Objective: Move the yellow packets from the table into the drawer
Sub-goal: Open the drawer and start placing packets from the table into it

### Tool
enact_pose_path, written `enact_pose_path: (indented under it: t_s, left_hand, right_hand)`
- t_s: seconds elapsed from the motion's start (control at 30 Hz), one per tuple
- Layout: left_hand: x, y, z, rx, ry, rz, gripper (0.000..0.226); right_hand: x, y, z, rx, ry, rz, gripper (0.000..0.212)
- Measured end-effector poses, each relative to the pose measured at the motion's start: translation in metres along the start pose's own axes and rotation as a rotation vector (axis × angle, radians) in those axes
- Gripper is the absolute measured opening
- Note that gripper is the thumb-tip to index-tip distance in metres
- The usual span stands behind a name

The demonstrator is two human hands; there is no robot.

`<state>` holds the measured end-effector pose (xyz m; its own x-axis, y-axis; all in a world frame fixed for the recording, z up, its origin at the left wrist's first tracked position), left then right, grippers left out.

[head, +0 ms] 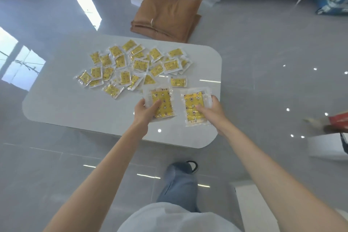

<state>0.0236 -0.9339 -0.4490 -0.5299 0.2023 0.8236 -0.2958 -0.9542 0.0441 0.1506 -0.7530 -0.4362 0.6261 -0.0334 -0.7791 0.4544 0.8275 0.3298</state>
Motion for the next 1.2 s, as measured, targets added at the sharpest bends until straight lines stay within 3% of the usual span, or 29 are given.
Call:
enact_pose_path:
  t_s: [0.57,0.77,0.9,1.03,1.1,1.2]
  left_hand:
    - [0.071,-0.245,-0.093,0.033,0.013,0.012,0.037]
    - [0.087,-0.323,-0.117,0.08,0.062,0.033,0.063]
    - [0.095,-0.365,-0.135,0.146,0.053,0.07,0.046]
    - [0.103,-0.401,-0.15,0.251,0.056,0.153,0.052]
    - [0.111,-0.419,-0.151,0.296,0.06,0.2,0.039]
    - [0.123,-0.441,-0.157,0.394,0.057,0.258,0.04]
  right_hand:
    - [-0.043,0.213,-0.155,0.024,-0.005,0.018,0.037]
    - [-0.065,0.28,-0.217,-0.025,0.024,0.037,0.036]
    - [-0.077,0.313,-0.271,-0.099,0.056,0.065,0.034]
    - [-0.094,0.346,-0.325,-0.193,0.104,0.156,0.037]
    - [-0.105,0.364,-0.344,-0.254,0.115,0.188,0.038]
    - [-0.125,0.384,-0.376,-0.331,0.137,0.245,0.038]
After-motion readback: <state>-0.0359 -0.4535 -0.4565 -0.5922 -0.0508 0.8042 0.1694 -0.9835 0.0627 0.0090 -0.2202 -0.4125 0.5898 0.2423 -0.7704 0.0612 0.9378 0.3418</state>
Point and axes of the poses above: each hand's wrist, its own z-axis away from the middle knuckle, its own y-axis out of the back of the hand, x = y × z, the point moved 4 cm from there along -z, towards the middle knuckle, and after that the axes turned 9 degrees about z, right-handed, at the moved point
